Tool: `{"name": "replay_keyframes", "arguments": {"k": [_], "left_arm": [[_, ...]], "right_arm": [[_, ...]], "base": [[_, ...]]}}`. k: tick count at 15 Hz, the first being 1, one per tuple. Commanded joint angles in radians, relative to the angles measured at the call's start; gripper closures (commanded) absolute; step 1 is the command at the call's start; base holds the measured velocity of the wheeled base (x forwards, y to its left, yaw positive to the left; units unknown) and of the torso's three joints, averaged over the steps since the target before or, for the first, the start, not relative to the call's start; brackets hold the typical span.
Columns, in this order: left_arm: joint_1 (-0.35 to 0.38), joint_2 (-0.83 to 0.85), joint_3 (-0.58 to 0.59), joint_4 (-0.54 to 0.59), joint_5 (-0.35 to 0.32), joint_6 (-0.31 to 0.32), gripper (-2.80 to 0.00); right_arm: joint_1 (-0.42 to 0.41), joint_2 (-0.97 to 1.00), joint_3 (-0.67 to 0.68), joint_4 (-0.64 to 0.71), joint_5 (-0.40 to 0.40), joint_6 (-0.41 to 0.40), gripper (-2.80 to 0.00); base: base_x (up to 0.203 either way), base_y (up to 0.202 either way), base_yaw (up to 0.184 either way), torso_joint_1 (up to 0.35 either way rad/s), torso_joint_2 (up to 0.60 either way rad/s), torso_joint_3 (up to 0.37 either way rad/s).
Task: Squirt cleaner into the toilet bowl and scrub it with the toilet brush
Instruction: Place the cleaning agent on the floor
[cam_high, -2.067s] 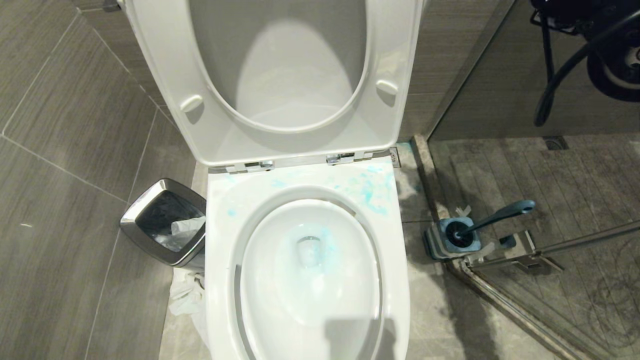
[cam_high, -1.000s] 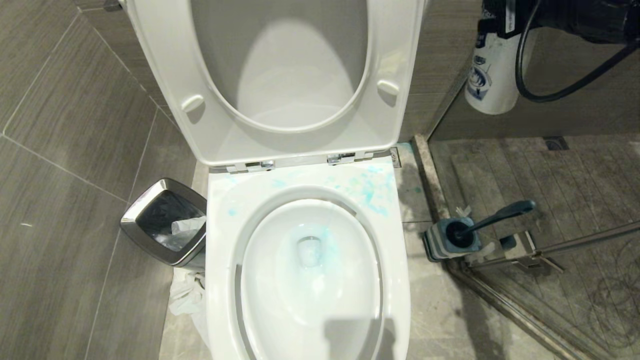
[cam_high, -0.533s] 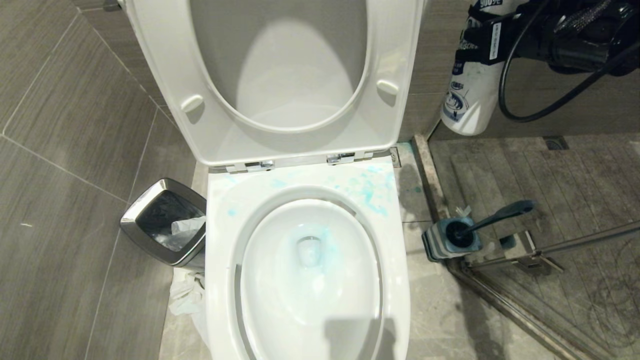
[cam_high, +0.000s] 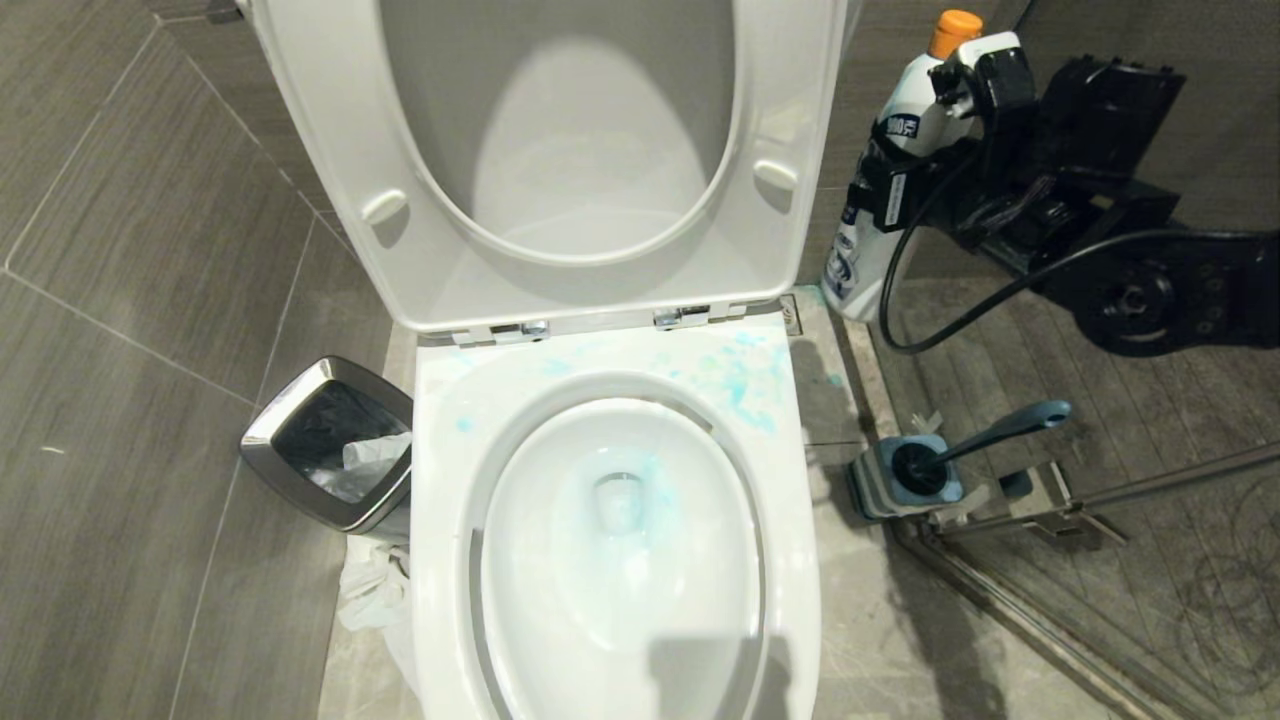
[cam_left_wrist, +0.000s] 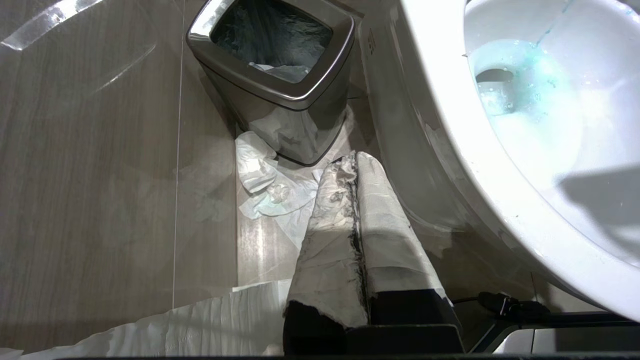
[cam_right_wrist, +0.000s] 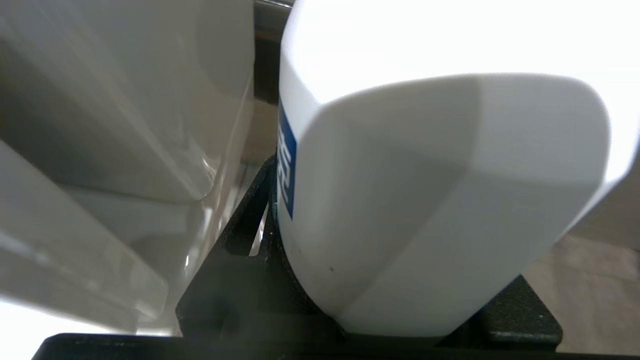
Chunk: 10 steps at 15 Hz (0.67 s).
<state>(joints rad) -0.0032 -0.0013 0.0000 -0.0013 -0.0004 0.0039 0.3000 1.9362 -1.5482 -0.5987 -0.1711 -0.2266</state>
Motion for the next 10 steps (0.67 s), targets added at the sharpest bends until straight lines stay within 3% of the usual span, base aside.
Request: {"name": "replay_keyframes", "arguments": {"k": [1,4,10], "left_arm": [[0.0,0.001,0.0,0.0,0.0,0.001,0.0],[0.0,0.001,0.0,0.0,0.0,0.001,0.0],[0.0,0.001,0.0,0.0,0.0,0.001,0.0]], "right_arm": [[0.001,0.068,0.089,-0.12,-0.002,-0.002,0.0],[0.003,0.117,0.165,-0.206,-0.002,-0.004,0.0],[0.005,0.364,0.182,-0.543,0.024,-0.005,0.0]], "base": [[0.0,0.0,0.0,0.0,0.0,0.0],[0.0,0.0,0.0,0.0,0.0,0.0],[0.0,0.0,0.0,0.0,0.0,0.0]]}}
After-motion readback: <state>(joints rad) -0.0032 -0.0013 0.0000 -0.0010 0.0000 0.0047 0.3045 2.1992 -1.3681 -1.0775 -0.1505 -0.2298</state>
